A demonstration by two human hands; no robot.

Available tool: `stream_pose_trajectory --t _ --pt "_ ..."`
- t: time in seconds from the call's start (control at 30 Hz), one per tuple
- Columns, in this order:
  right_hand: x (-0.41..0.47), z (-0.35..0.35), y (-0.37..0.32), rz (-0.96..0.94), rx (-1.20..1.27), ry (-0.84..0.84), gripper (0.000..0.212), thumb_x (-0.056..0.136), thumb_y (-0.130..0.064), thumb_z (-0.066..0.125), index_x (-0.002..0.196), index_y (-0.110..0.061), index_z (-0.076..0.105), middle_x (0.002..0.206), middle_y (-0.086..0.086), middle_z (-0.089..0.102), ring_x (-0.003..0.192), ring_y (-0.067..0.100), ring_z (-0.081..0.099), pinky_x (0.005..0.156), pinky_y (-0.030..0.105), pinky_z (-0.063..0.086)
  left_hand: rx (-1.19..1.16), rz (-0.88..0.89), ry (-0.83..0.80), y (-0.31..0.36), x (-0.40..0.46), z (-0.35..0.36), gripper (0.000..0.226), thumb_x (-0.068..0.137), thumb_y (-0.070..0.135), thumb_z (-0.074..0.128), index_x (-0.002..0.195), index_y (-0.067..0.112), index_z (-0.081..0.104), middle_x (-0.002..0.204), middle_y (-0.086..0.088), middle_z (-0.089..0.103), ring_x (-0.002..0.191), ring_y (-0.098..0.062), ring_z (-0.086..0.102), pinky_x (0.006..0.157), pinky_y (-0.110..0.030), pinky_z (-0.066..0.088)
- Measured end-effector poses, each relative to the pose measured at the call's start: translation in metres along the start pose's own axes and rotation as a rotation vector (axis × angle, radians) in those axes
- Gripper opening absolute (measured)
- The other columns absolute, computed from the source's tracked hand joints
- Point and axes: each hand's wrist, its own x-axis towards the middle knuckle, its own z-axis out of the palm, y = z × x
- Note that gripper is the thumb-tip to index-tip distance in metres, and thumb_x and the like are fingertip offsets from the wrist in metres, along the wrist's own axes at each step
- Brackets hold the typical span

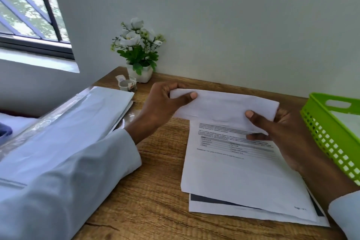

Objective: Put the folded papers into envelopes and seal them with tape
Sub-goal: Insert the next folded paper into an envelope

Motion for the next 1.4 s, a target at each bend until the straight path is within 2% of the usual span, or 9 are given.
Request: stream_pose_trajectory --t 0.17,0.27,0.37,0.53,0.63,0.77,0.9,1.2,1.4 --pt "-0.002 0.007 0.010 0.069 -0.046 0.088 0.025 0.088 -0.015 0.070 0.112 -0.014 0.070 0.095 -0.004 0.078 0.078 0.017 0.074 0.051 0.022 0.058 -0.020 -0.182 -0.012 0.005 0.009 -0.023 0.019 0.088 0.035 0.068 0.092 0.017 0.071 0.089 -0.004 0.075 0.080 -0.016 0.070 0.072 -0.026 0.056" --pt "0.001 0.008 0.010 0.108 -0.135 0.070 0.028 0.092 -0.015 0.067 0.119 -0.013 0.068 0.107 0.004 0.075 0.082 0.030 0.073 0.063 0.030 0.063 0.424 -0.158 0.036 -0.001 0.014 -0.068 0.031 0.082 0.049 0.070 0.084 0.018 0.070 0.080 -0.004 0.072 0.071 -0.019 0.067 0.065 -0.030 0.052" --pt "0.001 0.011 0.005 0.108 -0.156 0.052 0.029 0.093 -0.016 0.066 0.121 -0.014 0.067 0.109 0.007 0.074 0.081 0.035 0.071 0.081 0.047 0.059 0.906 -0.202 0.013 -0.009 -0.001 -0.115 0.061 0.073 0.072 0.064 0.104 0.020 0.065 0.110 -0.005 0.069 0.082 -0.019 0.059 0.061 -0.027 0.043" --pt "-0.002 0.013 0.004 0.092 -0.147 0.047 0.025 0.093 -0.017 0.066 0.118 -0.014 0.068 0.102 0.003 0.074 0.074 0.025 0.071 0.057 0.024 0.056 1.060 -0.735 -0.121 -0.031 -0.025 -0.148 0.138 0.033 0.107 0.037 0.149 0.032 0.024 0.155 -0.010 0.029 0.138 -0.034 0.037 0.106 -0.043 0.036" --pt "-0.003 0.015 0.006 0.081 -0.128 0.024 0.019 0.093 -0.014 0.066 0.112 -0.017 0.070 0.102 0.002 0.074 0.080 0.026 0.071 0.055 0.022 0.059 1.016 -0.742 -0.114 -0.035 -0.025 -0.147 0.135 0.038 0.102 0.047 0.150 0.034 0.015 0.159 -0.012 0.021 0.144 -0.034 0.027 0.112 -0.046 0.029" --pt "-0.003 0.014 0.007 0.061 -0.122 0.026 0.011 0.092 -0.013 0.067 0.091 -0.023 0.071 0.095 -0.001 0.075 0.065 0.020 0.072 0.058 0.025 0.062 1.029 -0.727 -0.058 -0.035 -0.019 -0.143 0.104 0.053 0.085 0.063 0.136 0.032 0.030 0.145 -0.016 0.039 0.133 -0.038 0.034 0.099 -0.047 0.038" --pt "-0.003 0.012 0.007 0.061 -0.119 0.040 0.008 0.091 -0.014 0.069 0.092 -0.021 0.072 0.085 -0.006 0.076 0.054 0.013 0.070 0.050 0.019 0.057 0.996 -0.728 -0.053 -0.039 -0.017 -0.140 0.095 0.063 0.075 0.067 0.138 0.030 0.029 0.144 -0.016 0.036 0.132 -0.037 0.029 0.088 -0.044 0.036" --pt "-0.005 0.012 0.005 0.102 -0.106 0.047 0.009 0.091 -0.013 0.069 0.091 -0.021 0.071 0.094 -0.002 0.075 0.073 0.024 0.070 0.052 0.021 0.059 1.040 -0.731 -0.029 -0.038 -0.006 -0.144 0.114 0.049 0.080 0.072 0.143 0.033 0.026 0.147 -0.014 0.033 0.135 -0.036 0.026 0.100 -0.054 0.035" --pt "-0.006 0.013 0.004 0.136 -0.109 0.074 0.009 0.090 -0.015 0.070 0.098 -0.020 0.071 0.096 -0.001 0.075 0.061 0.017 0.071 0.054 0.022 0.054 1.046 -0.650 0.090 -0.035 -0.009 -0.144 0.118 0.049 0.066 0.084 0.144 0.029 0.024 0.141 -0.019 0.041 0.131 -0.039 0.032 0.100 -0.054 0.031"
